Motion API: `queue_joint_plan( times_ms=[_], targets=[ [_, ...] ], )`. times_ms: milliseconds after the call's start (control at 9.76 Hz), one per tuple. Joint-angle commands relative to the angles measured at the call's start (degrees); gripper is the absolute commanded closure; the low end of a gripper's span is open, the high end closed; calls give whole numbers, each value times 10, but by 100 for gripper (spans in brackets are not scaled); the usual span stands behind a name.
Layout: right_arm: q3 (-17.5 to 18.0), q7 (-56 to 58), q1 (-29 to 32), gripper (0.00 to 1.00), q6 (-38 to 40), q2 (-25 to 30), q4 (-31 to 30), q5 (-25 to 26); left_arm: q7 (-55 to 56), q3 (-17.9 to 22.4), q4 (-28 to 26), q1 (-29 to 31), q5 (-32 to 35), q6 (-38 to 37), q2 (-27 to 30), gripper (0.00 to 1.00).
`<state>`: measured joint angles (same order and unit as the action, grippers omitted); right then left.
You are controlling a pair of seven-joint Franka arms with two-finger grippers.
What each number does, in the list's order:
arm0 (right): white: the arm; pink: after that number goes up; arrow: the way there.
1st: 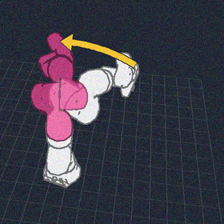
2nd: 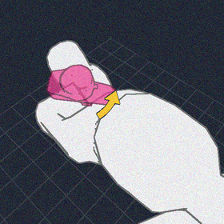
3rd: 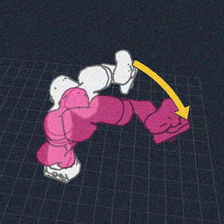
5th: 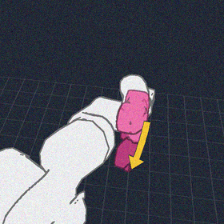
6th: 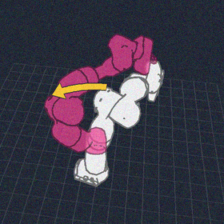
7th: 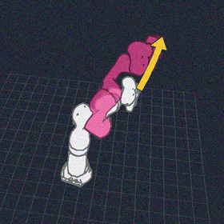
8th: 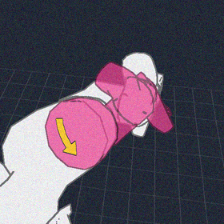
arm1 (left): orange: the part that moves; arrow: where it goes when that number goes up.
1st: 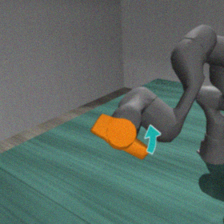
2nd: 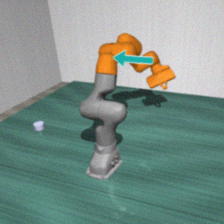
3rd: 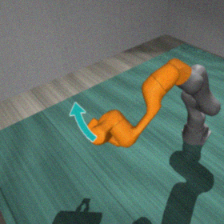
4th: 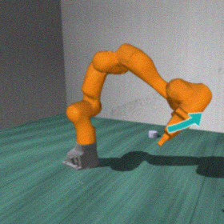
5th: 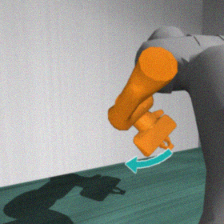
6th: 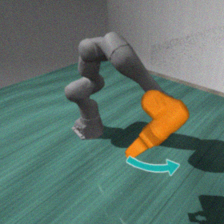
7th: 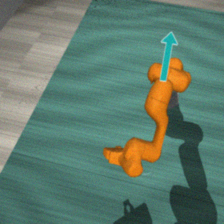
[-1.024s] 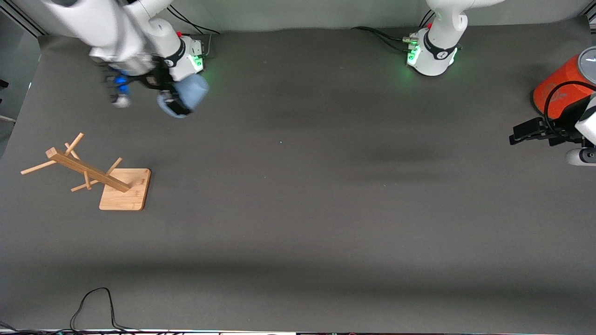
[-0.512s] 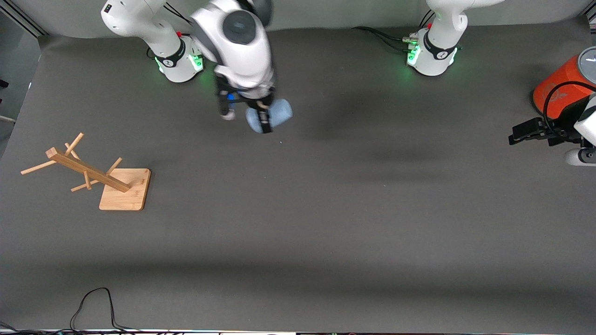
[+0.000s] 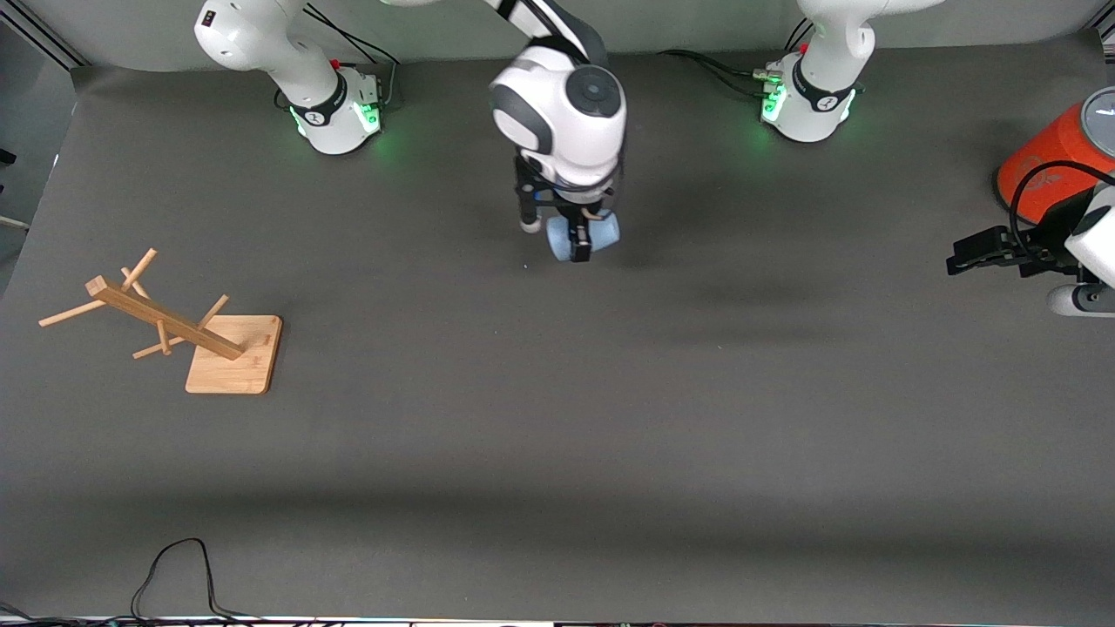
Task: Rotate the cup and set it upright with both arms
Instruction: 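Lower the cup onto the table on its side and open the right gripper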
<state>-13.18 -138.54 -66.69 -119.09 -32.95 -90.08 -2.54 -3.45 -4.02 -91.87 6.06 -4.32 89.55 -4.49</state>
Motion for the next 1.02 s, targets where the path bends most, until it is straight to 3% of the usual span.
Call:
queue_joint_plan(
  times_ms=[0, 410, 922],
  targets=[
    [-4, -18, -13, 54, -43, -53, 33, -23, 7, 2, -9, -3, -6, 7, 8, 0],
    [0, -22, -14, 54, -55, -119, 49, -24, 10, 2, -8, -4, -8, 6, 9, 0],
    [-4, -37, -12, 54, -55, -161, 50, -19, 11, 2, -9, -3, -7, 7, 8, 0]
  ],
)
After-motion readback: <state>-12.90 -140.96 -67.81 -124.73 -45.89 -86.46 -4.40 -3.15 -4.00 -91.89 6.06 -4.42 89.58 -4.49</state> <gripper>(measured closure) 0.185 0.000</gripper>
